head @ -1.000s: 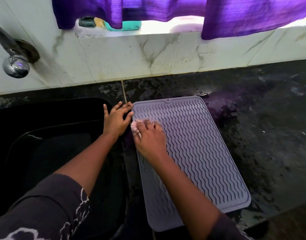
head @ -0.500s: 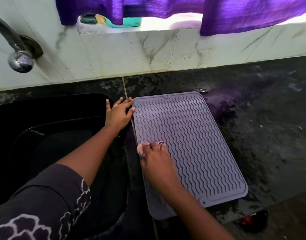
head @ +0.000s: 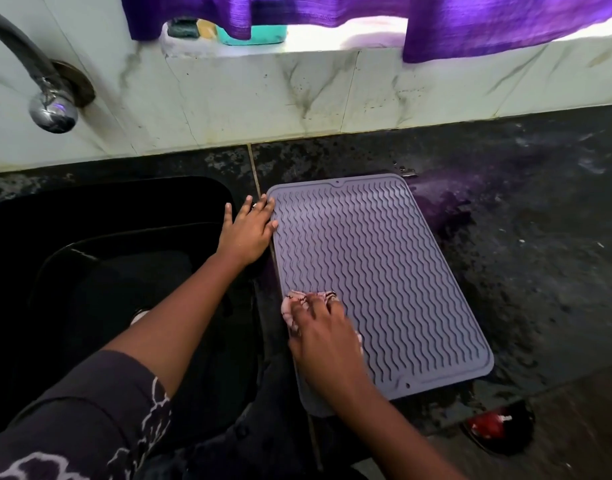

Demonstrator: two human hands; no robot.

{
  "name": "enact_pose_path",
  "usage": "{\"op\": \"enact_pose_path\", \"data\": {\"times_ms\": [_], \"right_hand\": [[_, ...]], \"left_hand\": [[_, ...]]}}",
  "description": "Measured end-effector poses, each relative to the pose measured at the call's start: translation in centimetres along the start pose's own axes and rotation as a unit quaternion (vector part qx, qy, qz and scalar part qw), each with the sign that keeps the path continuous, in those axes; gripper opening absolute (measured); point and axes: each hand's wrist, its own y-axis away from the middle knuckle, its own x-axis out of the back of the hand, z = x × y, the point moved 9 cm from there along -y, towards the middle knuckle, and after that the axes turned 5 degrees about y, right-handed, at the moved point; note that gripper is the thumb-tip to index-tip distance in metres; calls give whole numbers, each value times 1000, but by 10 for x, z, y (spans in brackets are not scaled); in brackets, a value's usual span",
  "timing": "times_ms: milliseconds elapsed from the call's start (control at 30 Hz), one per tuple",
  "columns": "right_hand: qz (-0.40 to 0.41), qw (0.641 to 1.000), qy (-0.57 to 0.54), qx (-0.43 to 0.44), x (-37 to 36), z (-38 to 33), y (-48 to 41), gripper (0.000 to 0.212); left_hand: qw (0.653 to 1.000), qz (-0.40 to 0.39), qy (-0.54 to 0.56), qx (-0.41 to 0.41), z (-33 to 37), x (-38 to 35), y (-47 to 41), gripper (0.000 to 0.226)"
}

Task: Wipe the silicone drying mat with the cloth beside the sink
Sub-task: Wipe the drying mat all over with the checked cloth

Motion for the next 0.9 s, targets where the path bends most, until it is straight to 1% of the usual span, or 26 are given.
{"op": "enact_pose_path", "data": {"times_ms": [67, 133, 233, 300, 467, 533, 600, 633, 700, 767, 833, 900], "right_hand": [[45, 998, -40, -19, 15, 8, -22, 47], [71, 996, -40, -40, 21, 13, -52, 48], [45, 998, 16, -45, 5, 13, -79, 53], [31, 999, 28, -35, -2, 12, -64, 54], [-10, 998, 60, 15, -2, 9, 19, 51], [-4, 999, 22, 31, 6, 12, 13, 46], [11, 1000, 0, 9, 15, 17, -7, 45], [18, 1000, 4, 4, 15, 15, -14, 46], [-1, 999, 38, 9, 3, 11, -16, 49], [-26, 997, 72, 21, -10, 8, 2, 51], [-27, 995, 82, 41, -12, 8, 30, 53], [-41, 994, 74, 67, -8, 9, 55, 49]], "left_hand": [[1000, 17, 1, -6, 5, 3, 9, 57], [1000, 21, -4, -8, 8, 1, 23, 58], [1000, 1, -1, 2, 10, -12, 38, 55], [1000, -1, 18, 10, 10, -15, 40, 53], [999, -1, 38, 19, 12, -14, 42, 53], [999, -2, 37, 25, 16, -12, 44, 53], [999, -3, 18, 27, 22, -10, 48, 54], [1000, -3, 8, 25, 26, -11, 53, 55], [1000, -5, -1, 23, 30, -17, 66, 54], [999, -1, 19, 31, 30, -23, 74, 53], [999, 3, 30, 39, 31, -23, 76, 52], [999, 11, 29, 44, 32, -23, 75, 52]]}}
